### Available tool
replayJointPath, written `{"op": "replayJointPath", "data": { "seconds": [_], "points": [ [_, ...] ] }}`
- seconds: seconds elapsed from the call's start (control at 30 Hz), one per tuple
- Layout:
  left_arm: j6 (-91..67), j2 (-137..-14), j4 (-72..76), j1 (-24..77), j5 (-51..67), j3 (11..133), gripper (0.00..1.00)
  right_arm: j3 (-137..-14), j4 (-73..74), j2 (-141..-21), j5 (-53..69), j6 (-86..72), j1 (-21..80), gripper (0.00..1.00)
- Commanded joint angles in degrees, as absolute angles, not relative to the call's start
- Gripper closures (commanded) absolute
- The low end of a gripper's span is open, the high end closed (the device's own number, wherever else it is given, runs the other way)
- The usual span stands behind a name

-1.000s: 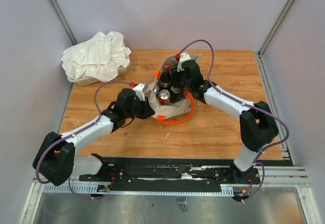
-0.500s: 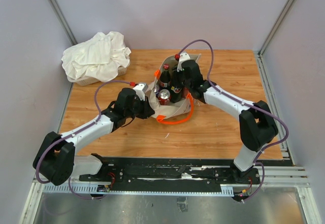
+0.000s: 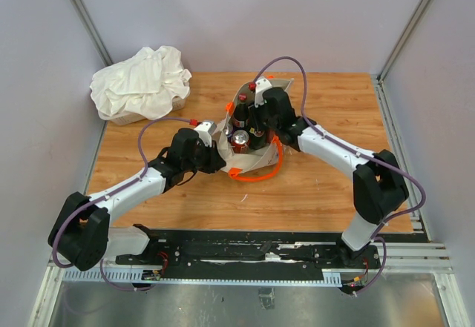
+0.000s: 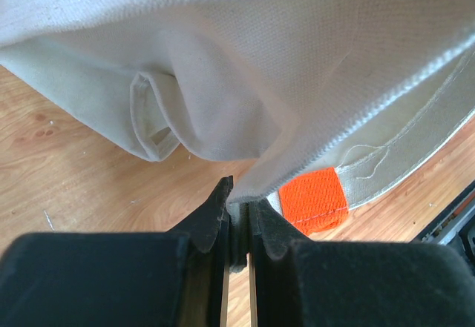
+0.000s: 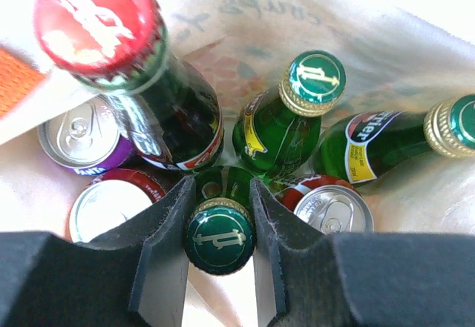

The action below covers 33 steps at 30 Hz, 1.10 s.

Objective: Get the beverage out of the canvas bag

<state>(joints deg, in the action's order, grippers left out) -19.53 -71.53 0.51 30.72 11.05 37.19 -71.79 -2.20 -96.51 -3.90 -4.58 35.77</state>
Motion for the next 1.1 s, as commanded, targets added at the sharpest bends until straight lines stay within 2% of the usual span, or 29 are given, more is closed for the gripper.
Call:
{"op": "replayJointPath", "data": {
  "seconds": [0.0,0.5,0.7,0.87,1.07],
  "points": [
    [-17.05,-73.26,-5.51,30.25,5.27,36.98,0.96,-79.65,-4.40,-90.65,-4.05,0.18,36.41,0.99],
    [-16.99,-71.42,-5.75,30.23,5.37,36.88,0.97,-95.35,3.97,-80.52,-12.70,9.68,37.59,0.99],
    [-16.87,-71.24,-6.13,30.23,5.58,36.65,0.97,-95.97,2.23,-74.82,-20.75,15.79,37.62,0.99],
    [-16.88,-70.61,-6.07,30.28,5.85,36.43,0.97,-94.17,-0.30,-72.01,-32.48,20.86,37.06,0.99],
    [-16.53,-70.58,-6.41,30.23,5.72,36.56,0.97,-89.31,2.41,-69.81,-34.80,14.30,30.23,0.99]
  ]
}}
